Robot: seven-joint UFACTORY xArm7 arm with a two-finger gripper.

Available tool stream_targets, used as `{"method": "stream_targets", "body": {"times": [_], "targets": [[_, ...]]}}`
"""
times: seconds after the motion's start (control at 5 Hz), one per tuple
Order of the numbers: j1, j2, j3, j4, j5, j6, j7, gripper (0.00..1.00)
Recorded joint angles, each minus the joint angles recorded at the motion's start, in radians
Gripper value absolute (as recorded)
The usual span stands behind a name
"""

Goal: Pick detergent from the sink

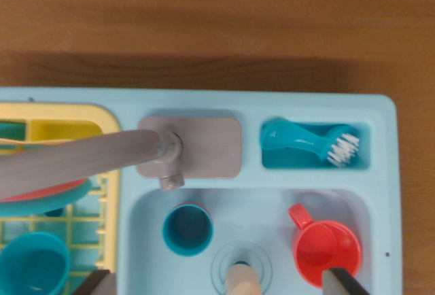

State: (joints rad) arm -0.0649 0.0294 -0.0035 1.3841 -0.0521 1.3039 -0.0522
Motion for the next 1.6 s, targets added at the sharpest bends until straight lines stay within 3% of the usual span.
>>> {"method": "stream_targets", "body": {"times": [0.2, 0.4, 0.6, 0.8, 1.2, 1.4, 1.6], "targets": [[-0.0034, 0.008, -0.004, -0.044, -0.0022, -0.044, -0.01, 0.0], [-0.0034, 0.008, -0.004, -0.044, -0.0022, -0.044, -0.01, 0.0], [-0.007, 0.017, -0.009, -0.091, -0.0046, -0.089, -0.02, 0.0], [-0.007, 0.017, -0.009, -0.091, -0.0046, -0.089, -0.02, 0.0], [-0.0144, 0.034, -0.018, -0.186, -0.0094, -0.183, -0.041, 0.0], [-0.0144, 0.034, -0.018, -0.186, -0.0094, -0.183, -0.041, 0.0], [-0.0181, 0.043, -0.023, -0.233, -0.0117, -0.229, -0.051, 0.0]]}}
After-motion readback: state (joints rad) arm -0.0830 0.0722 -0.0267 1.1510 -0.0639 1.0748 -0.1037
